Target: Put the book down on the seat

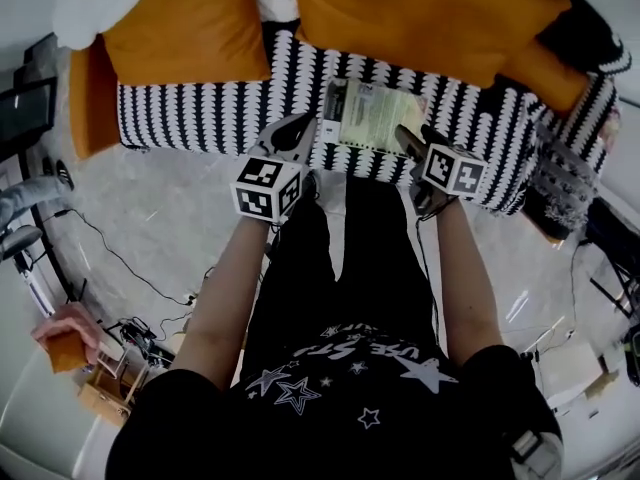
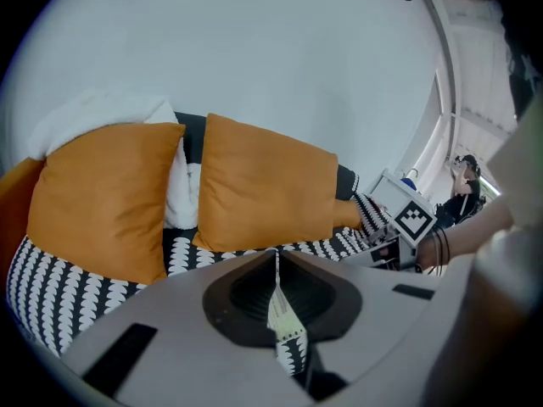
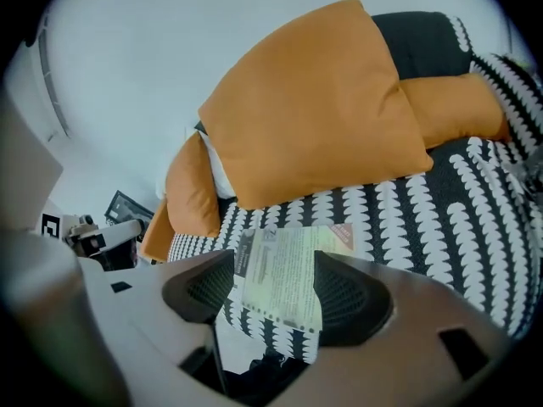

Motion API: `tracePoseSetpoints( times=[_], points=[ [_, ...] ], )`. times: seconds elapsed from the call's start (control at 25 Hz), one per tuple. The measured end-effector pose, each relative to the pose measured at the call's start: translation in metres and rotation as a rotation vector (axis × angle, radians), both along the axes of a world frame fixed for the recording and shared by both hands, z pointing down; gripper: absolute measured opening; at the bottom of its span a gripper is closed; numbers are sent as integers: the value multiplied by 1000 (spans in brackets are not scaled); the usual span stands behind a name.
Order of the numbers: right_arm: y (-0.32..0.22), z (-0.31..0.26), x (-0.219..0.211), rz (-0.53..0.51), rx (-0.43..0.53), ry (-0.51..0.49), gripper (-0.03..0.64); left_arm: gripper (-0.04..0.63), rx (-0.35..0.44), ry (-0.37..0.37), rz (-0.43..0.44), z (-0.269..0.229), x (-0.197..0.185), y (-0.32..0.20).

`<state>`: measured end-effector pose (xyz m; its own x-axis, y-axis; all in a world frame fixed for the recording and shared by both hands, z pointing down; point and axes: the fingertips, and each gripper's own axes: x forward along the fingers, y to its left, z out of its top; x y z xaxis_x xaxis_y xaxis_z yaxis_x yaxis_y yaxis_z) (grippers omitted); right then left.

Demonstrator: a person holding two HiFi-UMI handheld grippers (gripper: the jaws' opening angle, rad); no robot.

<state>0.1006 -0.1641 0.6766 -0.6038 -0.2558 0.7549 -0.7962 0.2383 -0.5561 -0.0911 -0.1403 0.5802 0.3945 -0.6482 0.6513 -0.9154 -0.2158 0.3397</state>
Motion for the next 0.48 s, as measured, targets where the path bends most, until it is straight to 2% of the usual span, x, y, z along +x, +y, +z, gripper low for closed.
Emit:
tracePoseSetpoints(
  times=[0.28,0.48],
  points=[
    [5,-60,-37,-36,105,-35,273,17,82,32,14,-53,-5,13],
    [22,-112,-66,-55,185,-77,139,17,113,42,40,-91,-12,35]
  ],
)
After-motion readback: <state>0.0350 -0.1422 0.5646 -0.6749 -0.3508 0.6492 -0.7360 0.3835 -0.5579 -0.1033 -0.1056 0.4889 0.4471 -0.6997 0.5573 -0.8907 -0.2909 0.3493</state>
